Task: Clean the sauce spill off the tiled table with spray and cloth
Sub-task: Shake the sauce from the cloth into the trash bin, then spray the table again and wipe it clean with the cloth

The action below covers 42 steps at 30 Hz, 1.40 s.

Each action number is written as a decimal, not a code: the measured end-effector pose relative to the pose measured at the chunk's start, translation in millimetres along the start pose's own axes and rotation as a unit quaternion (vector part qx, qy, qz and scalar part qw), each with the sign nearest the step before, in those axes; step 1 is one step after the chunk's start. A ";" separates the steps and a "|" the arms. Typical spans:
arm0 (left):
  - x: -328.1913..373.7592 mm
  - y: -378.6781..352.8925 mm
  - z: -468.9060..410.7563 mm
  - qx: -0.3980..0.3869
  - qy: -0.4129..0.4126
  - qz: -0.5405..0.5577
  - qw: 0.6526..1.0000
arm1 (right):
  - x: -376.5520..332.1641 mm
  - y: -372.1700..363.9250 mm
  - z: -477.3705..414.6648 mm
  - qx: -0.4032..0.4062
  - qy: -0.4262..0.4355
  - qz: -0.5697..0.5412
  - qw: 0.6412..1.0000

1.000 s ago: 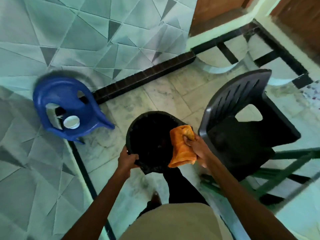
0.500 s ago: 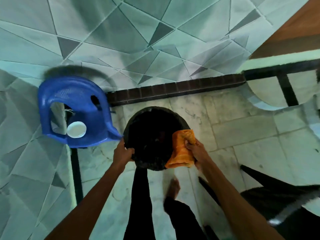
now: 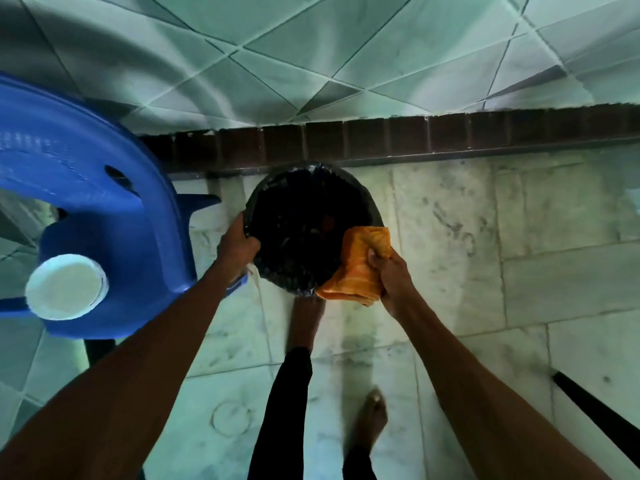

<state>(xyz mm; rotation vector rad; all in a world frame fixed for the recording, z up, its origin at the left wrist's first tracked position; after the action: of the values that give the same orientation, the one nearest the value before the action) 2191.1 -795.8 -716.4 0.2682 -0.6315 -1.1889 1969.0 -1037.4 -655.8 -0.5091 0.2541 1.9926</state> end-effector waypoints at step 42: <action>239.2 2.7 620.9 -0.416 -0.203 -0.038 0.885 | -70.9 159.6 587.9 0.044 0.057 -0.397 0.915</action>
<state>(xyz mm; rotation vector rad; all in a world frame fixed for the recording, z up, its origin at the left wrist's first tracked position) 1883.2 -935.5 -143.3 -0.7086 -0.4119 -1.5000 1712.6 -937.9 -107.6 -0.5570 0.1673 1.1540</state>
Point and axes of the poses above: each hand's wrist, its own z-axis away from the middle knuckle, its own y-axis out of the back of the hand, x = y × z, the point moved 6 cm from there along -z, towards the middle knuckle, and after that the axes turned 15 degrees about -z, right-handed, at the moved point
